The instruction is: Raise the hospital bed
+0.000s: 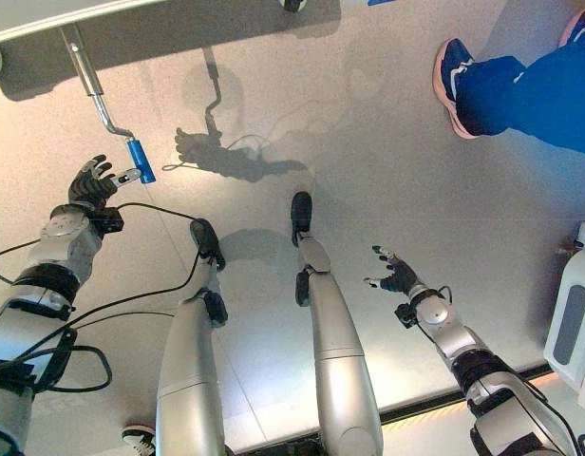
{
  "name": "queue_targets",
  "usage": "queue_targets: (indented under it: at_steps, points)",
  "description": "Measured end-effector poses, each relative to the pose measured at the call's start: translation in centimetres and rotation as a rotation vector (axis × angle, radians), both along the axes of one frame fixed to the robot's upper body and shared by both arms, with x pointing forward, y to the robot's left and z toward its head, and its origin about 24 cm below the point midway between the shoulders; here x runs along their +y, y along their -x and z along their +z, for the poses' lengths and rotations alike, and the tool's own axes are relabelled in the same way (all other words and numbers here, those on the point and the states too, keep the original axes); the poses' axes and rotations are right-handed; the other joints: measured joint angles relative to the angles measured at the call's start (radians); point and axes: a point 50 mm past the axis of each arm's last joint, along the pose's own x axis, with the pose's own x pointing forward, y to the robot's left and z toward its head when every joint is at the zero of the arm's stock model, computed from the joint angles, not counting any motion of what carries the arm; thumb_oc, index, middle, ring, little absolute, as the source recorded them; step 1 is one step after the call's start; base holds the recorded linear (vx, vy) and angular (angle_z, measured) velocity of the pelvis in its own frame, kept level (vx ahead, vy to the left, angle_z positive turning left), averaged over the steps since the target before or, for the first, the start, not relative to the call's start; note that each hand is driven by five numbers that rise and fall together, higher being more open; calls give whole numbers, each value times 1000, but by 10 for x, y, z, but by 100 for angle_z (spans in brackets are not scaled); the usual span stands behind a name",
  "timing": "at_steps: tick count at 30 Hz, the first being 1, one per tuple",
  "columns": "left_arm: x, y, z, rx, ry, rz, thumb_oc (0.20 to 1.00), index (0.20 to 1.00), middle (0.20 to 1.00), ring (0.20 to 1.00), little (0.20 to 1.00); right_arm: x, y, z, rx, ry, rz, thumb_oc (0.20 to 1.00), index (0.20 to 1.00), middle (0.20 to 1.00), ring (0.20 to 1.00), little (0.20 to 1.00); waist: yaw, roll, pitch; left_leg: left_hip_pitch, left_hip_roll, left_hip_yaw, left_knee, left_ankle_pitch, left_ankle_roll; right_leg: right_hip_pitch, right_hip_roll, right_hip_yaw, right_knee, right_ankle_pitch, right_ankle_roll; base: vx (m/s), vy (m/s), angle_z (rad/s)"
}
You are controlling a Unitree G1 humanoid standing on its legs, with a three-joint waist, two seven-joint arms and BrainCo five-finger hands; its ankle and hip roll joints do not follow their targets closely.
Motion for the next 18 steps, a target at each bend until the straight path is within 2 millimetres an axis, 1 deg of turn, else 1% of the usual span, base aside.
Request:
queue_targets:
  at_steps: [5, 12, 14, 15, 18]
  points:
    - [-4, -4, 9, -11, -23, -23, 1000, 1000, 1000, 1000, 1000, 0, 0, -1, 7, 2, -1, 1000, 1000, 1000, 1000, 1000, -3, 0, 0, 0, 0, -2, 0, 0, 1, 0, 0, -1, 2, -2, 4, 0, 0, 0]
    - [-18, -14, 30, -52, -70, -78, 1000, 1000, 1000, 1000, 1000, 1, 1, -2, 14, 7, 5, 1000, 1000, 1000, 1000, 1000, -9, -1, -1, -5, 0, -3, 1, 0, 1, -4, -1, -2, 3, -2, 3, 0, 0, 0]
    - [-21, -16, 36, -62, -81, -86, 1000, 1000, 1000, 1000, 1000, 3, 1, -3, 21, 12, 18, 1000, 1000, 1000, 1000, 1000, -18, -1, -1, -12, 0, -5, 7, 0, 1, -6, -1, -4, 3, 0, 1, 0, 0, 0]
    - [-21, -16, 39, -69, -84, -88, 1000, 1000, 1000, 1000, 1000, 5, 2, -4, 24, 14, 27, 1000, 1000, 1000, 1000, 1000, -29, -1, -1, -14, 0, -6, 9, 0, 1, -6, -2, -7, 3, -1, 1, 0, 0, 0]
    - [-26, -19, 46, -81, -97, -102, 1000, 1000, 1000, 1000, 1000, 6, 3, -7, 39, 18, 41, 1000, 1000, 1000, 1000, 1000, -32, -2, -1, -14, 0, -8, 11, 0, 1, -6, -1, -7, 5, 0, 1, 0, 0, 0]
